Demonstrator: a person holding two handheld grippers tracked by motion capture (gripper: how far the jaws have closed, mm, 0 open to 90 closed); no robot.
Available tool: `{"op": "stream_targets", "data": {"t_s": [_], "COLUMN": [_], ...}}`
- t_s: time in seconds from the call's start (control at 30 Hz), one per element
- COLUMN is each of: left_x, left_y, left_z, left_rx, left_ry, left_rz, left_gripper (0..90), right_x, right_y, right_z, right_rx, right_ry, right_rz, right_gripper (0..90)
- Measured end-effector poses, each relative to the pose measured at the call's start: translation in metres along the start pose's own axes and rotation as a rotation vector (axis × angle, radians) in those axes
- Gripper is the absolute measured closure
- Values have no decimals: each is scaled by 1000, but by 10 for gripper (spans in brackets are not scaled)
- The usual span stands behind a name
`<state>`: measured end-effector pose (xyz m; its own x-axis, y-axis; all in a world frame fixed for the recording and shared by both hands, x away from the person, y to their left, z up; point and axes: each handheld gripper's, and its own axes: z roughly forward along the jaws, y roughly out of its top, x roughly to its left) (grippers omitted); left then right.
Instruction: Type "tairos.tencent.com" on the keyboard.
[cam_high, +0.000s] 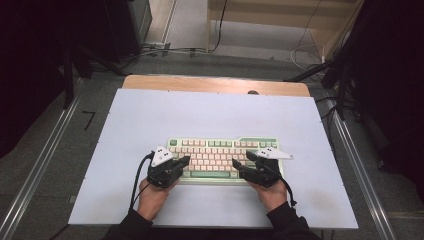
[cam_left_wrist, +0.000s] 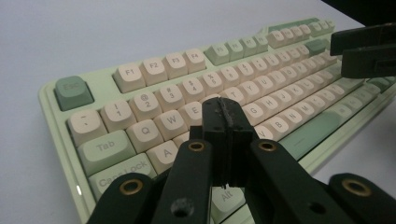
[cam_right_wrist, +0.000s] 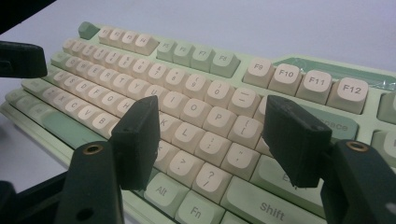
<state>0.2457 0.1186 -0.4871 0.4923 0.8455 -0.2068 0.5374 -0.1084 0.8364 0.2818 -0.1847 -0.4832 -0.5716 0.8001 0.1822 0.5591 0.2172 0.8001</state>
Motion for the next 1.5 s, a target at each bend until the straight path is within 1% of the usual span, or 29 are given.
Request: {"op": "stream_targets", "data": {"t_s": [0.17,0.5,0.67,0.87,0.93,1.0,1.23,1.37,1.43,1.5], "left_x": [-2,-10,-13,-16,-16,-17,-16,-15,-13,-11], "left_y": [0,3,4,5,4,4,3,1,1,2], "left_z": [4,17,23,25,26,27,27,28,27,26], "left_rx": [18,59,84,106,117,119,127,125,115,91], "left_ry": [-17,-63,-68,-44,-41,-40,-36,-44,-53,-64], "left_rz": [4,35,40,63,61,63,61,61,44,25], "left_gripper": [900,900,900,900,900,900,900,900,900,900], "right_x": [-1,-6,-11,-14,-14,-15,-14,-13,-13,-13], "right_y": [-1,-5,-7,-10,-10,-10,-10,-9,-9,-9], "right_z": [-1,-9,-13,-18,-19,-19,-19,-17,-17,-17], "right_rx": [1,-4,-7,-10,-12,-14,-12,-10,-9,-11], "right_ry": [-7,-34,-57,-70,-73,-75,-76,-73,-74,-74], "right_rz": [2,18,34,44,45,49,43,41,39,40], "right_gripper": [350,330,306,304,304,304,304,305,306,308]}}
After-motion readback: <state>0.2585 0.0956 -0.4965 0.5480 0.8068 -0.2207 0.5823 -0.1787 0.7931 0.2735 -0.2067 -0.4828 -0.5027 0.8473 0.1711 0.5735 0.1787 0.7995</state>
